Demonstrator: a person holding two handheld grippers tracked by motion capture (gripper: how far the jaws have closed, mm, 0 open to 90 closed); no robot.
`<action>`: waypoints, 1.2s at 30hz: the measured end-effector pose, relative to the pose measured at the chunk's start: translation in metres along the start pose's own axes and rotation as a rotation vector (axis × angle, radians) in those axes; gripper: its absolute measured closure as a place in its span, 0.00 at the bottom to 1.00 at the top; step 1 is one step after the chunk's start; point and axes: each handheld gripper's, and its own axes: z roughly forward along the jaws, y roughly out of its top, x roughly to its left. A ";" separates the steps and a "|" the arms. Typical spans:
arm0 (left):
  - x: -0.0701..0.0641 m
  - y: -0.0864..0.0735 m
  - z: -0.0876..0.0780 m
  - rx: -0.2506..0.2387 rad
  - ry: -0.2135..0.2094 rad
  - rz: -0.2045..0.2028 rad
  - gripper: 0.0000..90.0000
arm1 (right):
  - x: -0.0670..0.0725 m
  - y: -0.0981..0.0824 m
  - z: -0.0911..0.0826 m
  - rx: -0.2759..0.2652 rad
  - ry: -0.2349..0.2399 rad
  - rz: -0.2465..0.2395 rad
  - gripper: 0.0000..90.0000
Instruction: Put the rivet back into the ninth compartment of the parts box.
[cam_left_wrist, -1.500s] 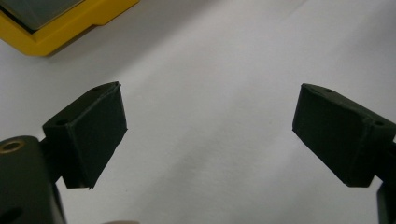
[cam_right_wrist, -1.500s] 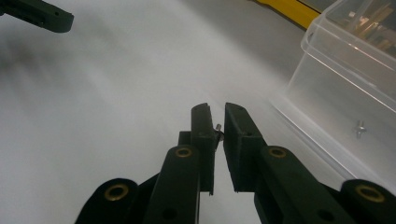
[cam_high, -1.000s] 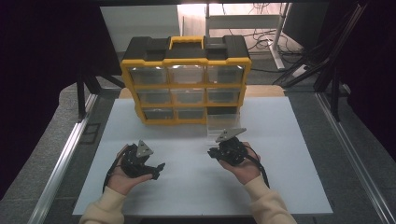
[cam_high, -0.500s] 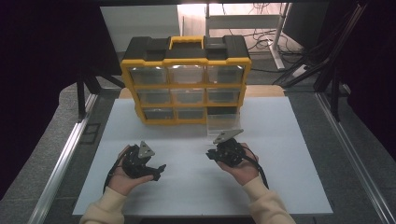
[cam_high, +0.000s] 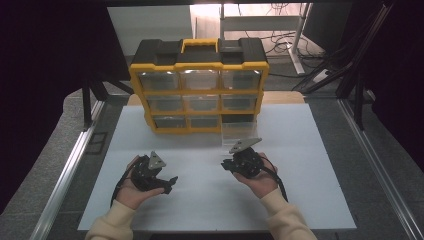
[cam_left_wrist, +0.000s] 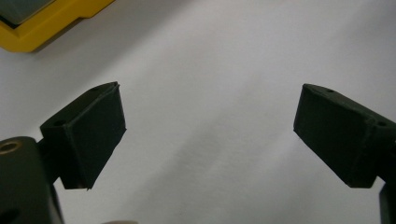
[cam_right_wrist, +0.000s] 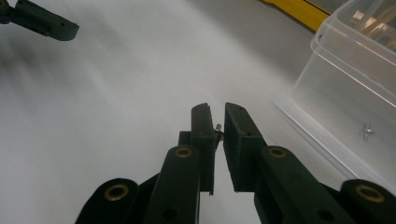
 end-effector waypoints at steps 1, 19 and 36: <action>0.000 0.000 0.000 -0.001 0.000 0.000 0.11 | 0.000 0.000 0.000 0.000 -0.002 0.000 0.92; 0.001 0.000 -0.001 -0.005 0.000 -0.005 0.11 | -0.004 0.001 -0.006 -0.018 -0.013 0.010 0.92; 0.001 0.000 -0.001 -0.004 0.002 -0.001 0.11 | -0.010 0.004 -0.018 -0.054 -0.029 0.026 0.92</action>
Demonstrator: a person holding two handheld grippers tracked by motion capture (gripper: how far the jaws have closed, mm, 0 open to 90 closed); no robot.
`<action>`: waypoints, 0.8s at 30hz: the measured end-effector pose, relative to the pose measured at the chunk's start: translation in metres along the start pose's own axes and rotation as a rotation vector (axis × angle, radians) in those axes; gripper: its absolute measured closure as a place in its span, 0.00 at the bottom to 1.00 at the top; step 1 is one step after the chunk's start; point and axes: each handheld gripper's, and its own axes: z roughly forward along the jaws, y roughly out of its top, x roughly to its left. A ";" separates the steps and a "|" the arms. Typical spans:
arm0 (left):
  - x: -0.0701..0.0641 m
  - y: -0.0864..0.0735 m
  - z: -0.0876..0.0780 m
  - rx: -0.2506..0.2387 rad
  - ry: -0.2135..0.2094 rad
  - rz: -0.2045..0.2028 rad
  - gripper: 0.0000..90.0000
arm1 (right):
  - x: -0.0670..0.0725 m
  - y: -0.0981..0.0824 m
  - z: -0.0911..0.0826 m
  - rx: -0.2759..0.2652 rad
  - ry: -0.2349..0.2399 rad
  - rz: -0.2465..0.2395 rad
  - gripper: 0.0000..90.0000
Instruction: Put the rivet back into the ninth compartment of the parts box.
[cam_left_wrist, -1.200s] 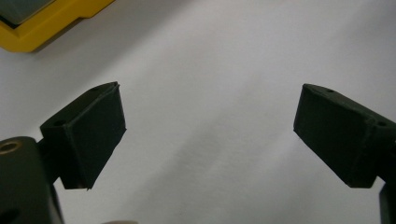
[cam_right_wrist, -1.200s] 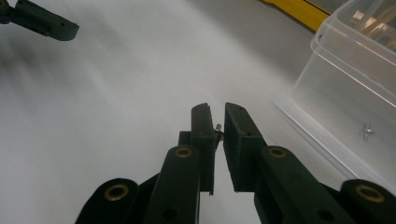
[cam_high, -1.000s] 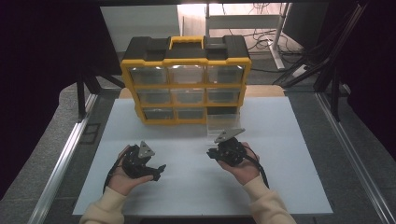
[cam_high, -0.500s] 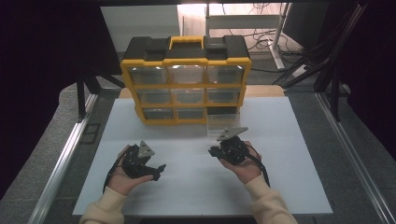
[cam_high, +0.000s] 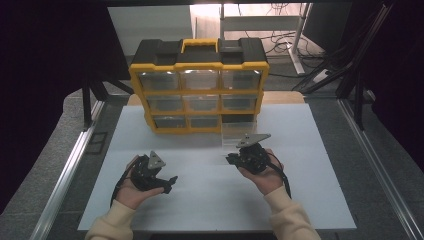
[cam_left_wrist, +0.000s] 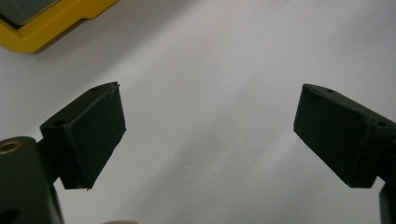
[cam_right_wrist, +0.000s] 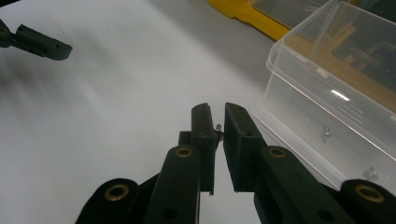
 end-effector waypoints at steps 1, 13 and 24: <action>0.000 0.000 0.000 0.000 0.000 0.001 0.11 | 0.000 0.000 0.000 0.001 -0.001 -0.004 0.92; -0.001 0.000 0.001 0.001 -0.001 0.002 0.11 | -0.001 0.002 -0.004 -0.012 -0.009 -0.005 0.92; -0.002 0.000 0.004 0.012 -0.003 0.007 0.10 | -0.001 0.005 -0.003 -0.017 -0.006 -0.010 0.92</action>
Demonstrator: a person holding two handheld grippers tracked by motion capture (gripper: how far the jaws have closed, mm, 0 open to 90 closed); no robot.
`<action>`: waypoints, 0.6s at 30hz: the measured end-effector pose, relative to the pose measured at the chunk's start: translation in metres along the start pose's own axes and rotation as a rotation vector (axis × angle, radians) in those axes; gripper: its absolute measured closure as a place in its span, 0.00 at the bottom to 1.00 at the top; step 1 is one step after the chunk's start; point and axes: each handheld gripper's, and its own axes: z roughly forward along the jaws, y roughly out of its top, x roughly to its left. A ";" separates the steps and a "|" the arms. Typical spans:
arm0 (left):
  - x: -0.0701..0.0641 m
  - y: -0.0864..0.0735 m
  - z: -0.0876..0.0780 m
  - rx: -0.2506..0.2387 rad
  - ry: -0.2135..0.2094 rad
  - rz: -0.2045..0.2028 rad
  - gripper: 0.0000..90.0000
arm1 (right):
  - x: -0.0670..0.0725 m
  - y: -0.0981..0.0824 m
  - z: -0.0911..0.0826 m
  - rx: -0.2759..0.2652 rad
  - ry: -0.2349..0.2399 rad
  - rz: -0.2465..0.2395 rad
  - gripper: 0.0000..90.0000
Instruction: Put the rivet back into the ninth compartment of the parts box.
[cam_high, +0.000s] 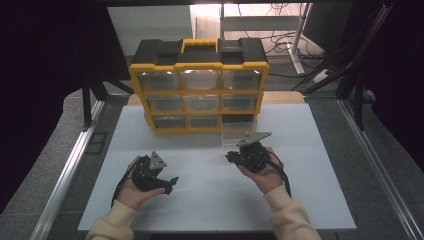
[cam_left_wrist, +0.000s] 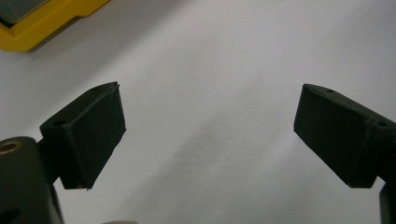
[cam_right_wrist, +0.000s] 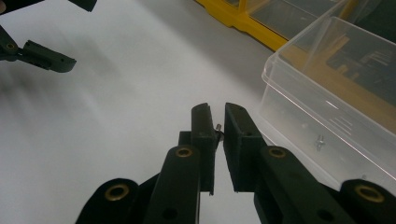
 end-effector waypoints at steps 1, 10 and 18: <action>0.000 0.000 0.000 0.002 -0.001 0.001 0.10 | 0.000 0.000 0.000 -0.001 0.001 0.001 0.92; -0.001 0.000 0.000 0.003 -0.002 0.003 0.10 | 0.001 0.001 0.000 -0.003 -0.002 0.003 0.92; -0.001 0.000 0.002 0.006 -0.004 0.001 0.10 | 0.000 0.003 -0.001 -0.010 -0.003 -0.001 0.92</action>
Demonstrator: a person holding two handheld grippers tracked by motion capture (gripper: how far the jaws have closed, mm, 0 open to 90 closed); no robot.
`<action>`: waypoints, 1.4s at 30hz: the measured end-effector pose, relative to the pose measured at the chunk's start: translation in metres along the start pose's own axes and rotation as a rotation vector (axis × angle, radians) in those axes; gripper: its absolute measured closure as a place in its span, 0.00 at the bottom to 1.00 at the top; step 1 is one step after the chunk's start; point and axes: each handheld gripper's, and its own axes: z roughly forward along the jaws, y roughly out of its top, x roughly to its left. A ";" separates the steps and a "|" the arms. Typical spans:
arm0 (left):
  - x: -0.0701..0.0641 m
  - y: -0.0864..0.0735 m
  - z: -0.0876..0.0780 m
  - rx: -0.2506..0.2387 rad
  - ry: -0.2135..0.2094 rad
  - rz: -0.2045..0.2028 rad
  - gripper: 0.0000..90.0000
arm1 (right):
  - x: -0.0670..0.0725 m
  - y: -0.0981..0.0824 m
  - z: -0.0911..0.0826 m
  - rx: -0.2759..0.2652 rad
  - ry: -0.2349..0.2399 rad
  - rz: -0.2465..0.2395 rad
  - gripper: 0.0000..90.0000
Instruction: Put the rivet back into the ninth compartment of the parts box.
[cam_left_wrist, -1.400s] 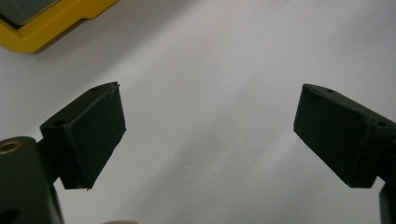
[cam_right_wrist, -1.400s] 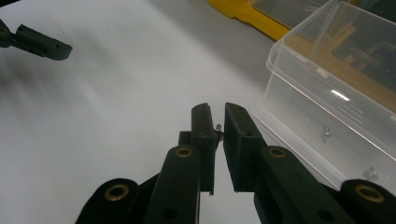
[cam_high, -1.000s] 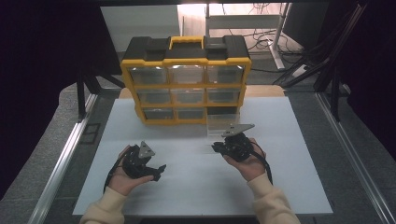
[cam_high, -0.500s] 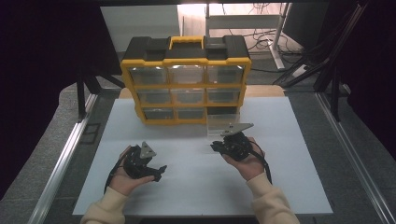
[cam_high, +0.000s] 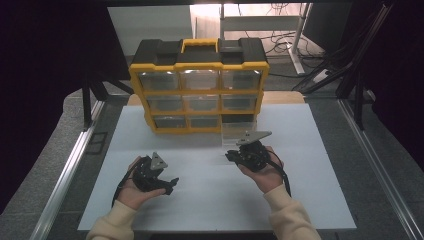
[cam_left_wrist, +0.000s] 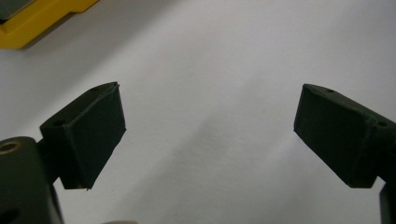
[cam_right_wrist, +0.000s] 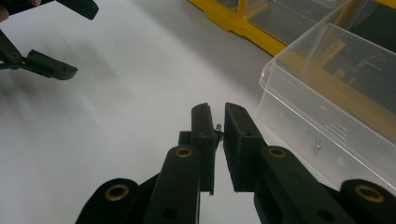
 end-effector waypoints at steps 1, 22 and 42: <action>0.000 0.000 0.000 0.001 -0.001 -0.003 0.10 | 0.000 0.000 0.000 -0.002 0.001 0.000 0.92; -0.011 0.000 0.012 0.080 -0.031 0.069 0.09 | 0.000 0.001 0.003 0.000 0.004 -0.005 0.92; -0.008 0.000 0.010 0.080 -0.020 0.064 0.09 | 0.002 0.003 0.003 -0.009 0.005 -0.010 0.92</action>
